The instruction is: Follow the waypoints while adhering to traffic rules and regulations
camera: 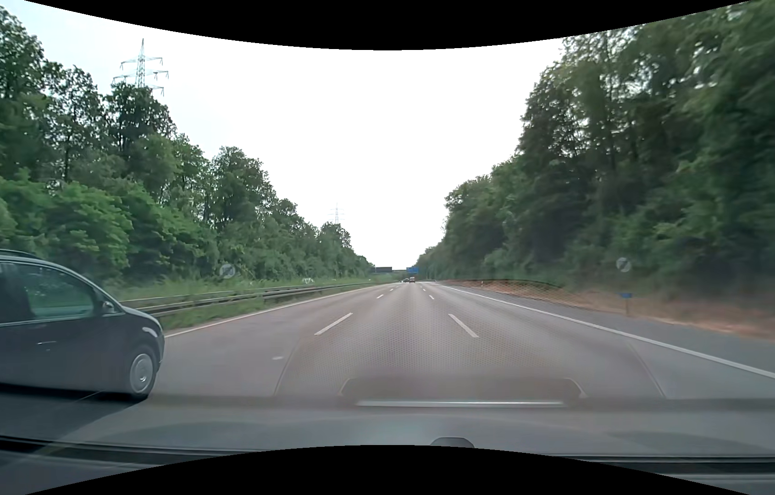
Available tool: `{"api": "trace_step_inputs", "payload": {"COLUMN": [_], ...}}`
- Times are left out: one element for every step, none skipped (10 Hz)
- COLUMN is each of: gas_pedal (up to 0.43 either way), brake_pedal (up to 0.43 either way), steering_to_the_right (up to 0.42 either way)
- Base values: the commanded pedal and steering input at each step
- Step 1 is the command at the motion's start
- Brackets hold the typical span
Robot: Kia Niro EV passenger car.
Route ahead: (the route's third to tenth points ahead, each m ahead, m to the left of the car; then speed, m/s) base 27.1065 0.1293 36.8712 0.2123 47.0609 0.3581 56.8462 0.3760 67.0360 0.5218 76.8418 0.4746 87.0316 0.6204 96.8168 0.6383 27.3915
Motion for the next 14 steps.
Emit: {"api": "trace_step_inputs", "payload": {"gas_pedal": [0.311,0.311,0.311,0.311,0.311,0.311,0.311,0.311,0.311,0.311,0.311,0.311,0.311,0.311], "brake_pedal": [0.0,0.0,0.0,0.0,0.0,0.0,0.0,0.0,0.0,0.0,0.0,0.0,0.0,0.0], "steering_to_the_right": [0.002,0.002,0.002,0.002,0.002,0.002,0.002,0.002,0.002,0.002,0.002,0.002,0.002,0.002]}}
